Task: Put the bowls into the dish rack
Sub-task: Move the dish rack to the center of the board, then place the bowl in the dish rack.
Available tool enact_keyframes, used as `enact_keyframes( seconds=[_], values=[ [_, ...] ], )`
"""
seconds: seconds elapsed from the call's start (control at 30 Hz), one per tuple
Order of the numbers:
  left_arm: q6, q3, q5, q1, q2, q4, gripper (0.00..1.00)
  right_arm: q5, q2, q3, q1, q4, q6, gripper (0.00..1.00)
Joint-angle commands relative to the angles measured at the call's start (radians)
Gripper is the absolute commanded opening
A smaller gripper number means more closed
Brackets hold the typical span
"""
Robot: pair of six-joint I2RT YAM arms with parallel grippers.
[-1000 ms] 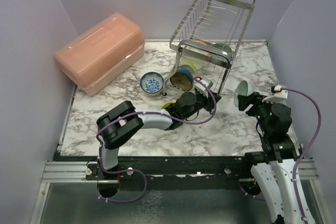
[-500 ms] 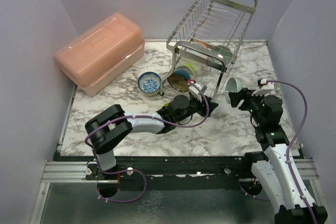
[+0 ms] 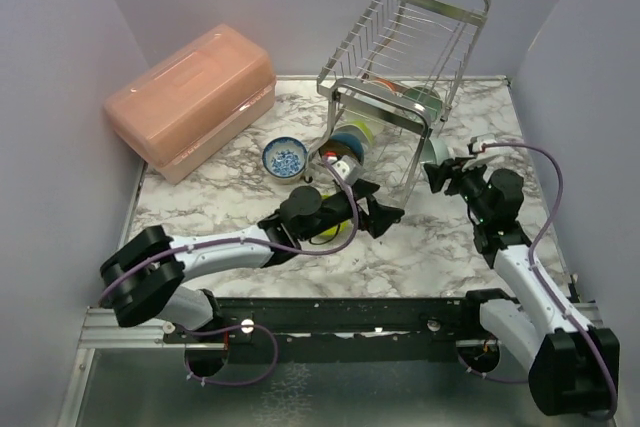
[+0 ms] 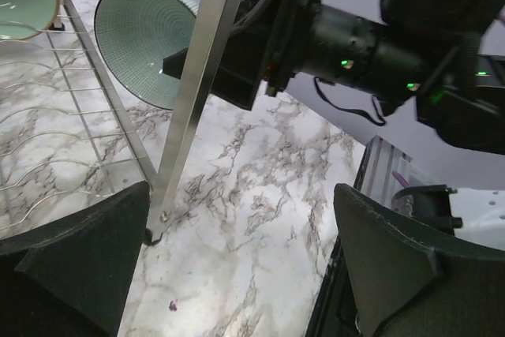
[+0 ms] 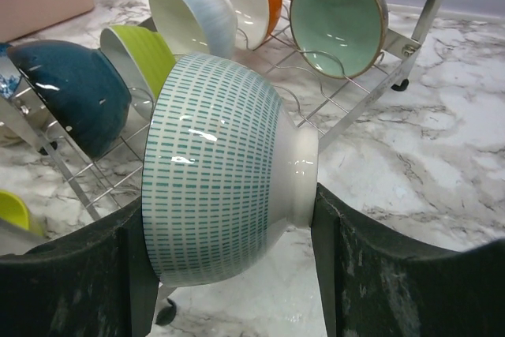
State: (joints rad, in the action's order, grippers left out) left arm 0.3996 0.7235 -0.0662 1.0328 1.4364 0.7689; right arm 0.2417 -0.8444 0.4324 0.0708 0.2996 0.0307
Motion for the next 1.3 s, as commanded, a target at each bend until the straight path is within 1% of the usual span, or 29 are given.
enact_keyframes(
  seconds=[0.0, 0.13, 0.2, 0.27, 0.4, 0.43, 0.53, 0.6, 0.7, 0.8, 0.9, 1.07, 1.13, 1.27],
  values=[
    [-0.042, -0.033, -0.034, -0.019, -0.174, -0.229, 0.99, 0.089, -0.13, -0.005, 0.003, 0.298, -0.085, 0.0],
    [-0.112, -0.034, 0.012, -0.027, -0.317, -0.482, 0.99, 0.189, -0.261, 0.027, 0.003, 0.367, -0.178, 0.01],
    [-0.151, -0.044, 0.042, -0.03, -0.387, -0.567, 0.99, 0.191, -0.309, 0.031, 0.004, 0.415, -0.197, 0.0],
    [-0.199, -0.06, 0.089, -0.031, -0.452, -0.618, 0.99, 0.177, -0.347, 0.04, 0.002, 0.443, -0.223, 0.01],
    [-0.306, -0.122, 0.186, -0.034, -0.562, -0.637, 0.99, 0.169, -0.409, 0.079, 0.001, 0.455, -0.298, 0.01],
    [-0.309, -0.137, 0.209, -0.035, -0.582, -0.63, 0.99, 0.166, -0.424, 0.092, 0.0, 0.466, -0.309, 0.01],
    [-0.302, -0.16, 0.191, -0.037, -0.62, -0.612, 0.99, 0.215, -0.484, 0.129, -0.012, 0.488, -0.382, 0.01],
    [-0.303, -0.156, 0.177, -0.037, -0.626, -0.628, 0.99, 0.233, -0.528, 0.138, -0.026, 0.528, -0.399, 0.01],
    [-0.328, -0.14, 0.172, -0.037, -0.623, -0.669, 0.99, 0.268, -0.578, 0.144, -0.06, 0.606, -0.379, 0.0],
    [-0.345, -0.129, 0.177, -0.037, -0.613, -0.702, 0.99, 0.303, -0.631, 0.15, -0.066, 0.686, -0.353, 0.01],
    [-0.38, -0.126, 0.179, -0.037, -0.614, -0.736, 0.99, 0.357, -0.678, 0.158, -0.111, 0.764, -0.33, 0.01],
    [-0.384, -0.156, 0.191, -0.038, -0.661, -0.749, 0.99, 0.5, -0.772, 0.181, -0.175, 0.927, -0.266, 0.0],
    [-0.394, -0.166, 0.197, -0.038, -0.673, -0.75, 0.99, 0.558, -0.811, 0.209, -0.191, 0.951, -0.257, 0.0],
    [-0.395, -0.172, 0.238, -0.038, -0.685, -0.759, 0.99, 0.662, -0.889, 0.299, -0.205, 0.938, -0.234, 0.0]
  ],
)
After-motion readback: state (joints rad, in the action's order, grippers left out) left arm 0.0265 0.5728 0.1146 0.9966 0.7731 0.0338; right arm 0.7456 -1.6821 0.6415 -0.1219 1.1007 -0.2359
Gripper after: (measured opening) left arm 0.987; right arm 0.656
